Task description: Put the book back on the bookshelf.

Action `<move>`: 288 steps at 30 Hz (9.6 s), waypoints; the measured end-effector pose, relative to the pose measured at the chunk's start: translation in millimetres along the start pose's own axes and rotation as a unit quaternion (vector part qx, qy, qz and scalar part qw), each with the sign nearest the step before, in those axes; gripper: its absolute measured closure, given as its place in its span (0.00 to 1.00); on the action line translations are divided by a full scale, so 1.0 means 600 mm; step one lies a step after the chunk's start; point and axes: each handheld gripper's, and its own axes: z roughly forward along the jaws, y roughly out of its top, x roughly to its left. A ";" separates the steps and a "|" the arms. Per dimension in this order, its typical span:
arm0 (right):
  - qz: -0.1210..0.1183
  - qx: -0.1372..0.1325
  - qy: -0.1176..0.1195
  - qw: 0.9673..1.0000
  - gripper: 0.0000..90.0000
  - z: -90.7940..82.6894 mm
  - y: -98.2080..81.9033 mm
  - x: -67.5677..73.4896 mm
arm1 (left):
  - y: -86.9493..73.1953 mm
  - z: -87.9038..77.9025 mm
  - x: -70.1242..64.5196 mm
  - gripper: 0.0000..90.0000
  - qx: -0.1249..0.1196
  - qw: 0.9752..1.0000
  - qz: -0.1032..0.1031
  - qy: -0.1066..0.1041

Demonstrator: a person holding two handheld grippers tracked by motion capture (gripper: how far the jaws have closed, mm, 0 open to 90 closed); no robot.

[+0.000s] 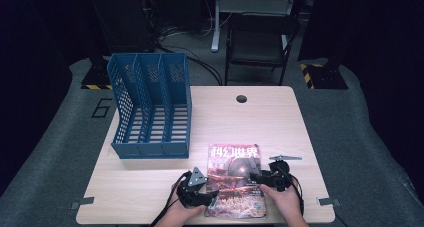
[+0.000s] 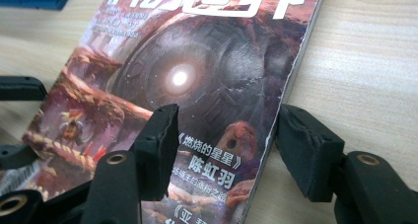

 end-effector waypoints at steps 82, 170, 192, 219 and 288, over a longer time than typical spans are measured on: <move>-0.015 0.045 0.095 0.994 0.71 0.016 0.007 0.010 | -0.006 -0.001 0.002 0.42 -0.014 1.000 -0.002 -0.004; -0.066 -0.114 0.160 0.978 0.97 -0.067 0.004 0.038 | 0.044 0.037 0.058 0.12 0.004 0.992 -0.080 -0.097; -0.086 -0.129 0.168 0.973 0.97 -0.077 0.005 0.048 | 0.065 0.066 0.054 0.07 0.006 0.988 -0.068 -0.138; -0.063 -0.095 0.144 0.983 0.97 -0.054 0.006 0.030 | 0.064 0.068 0.047 0.18 -0.007 0.993 -0.066 -0.099; 0.017 0.005 0.071 0.997 0.64 0.002 -0.001 -0.012 | 0.073 0.069 0.060 0.54 -0.006 0.990 -0.131 -0.043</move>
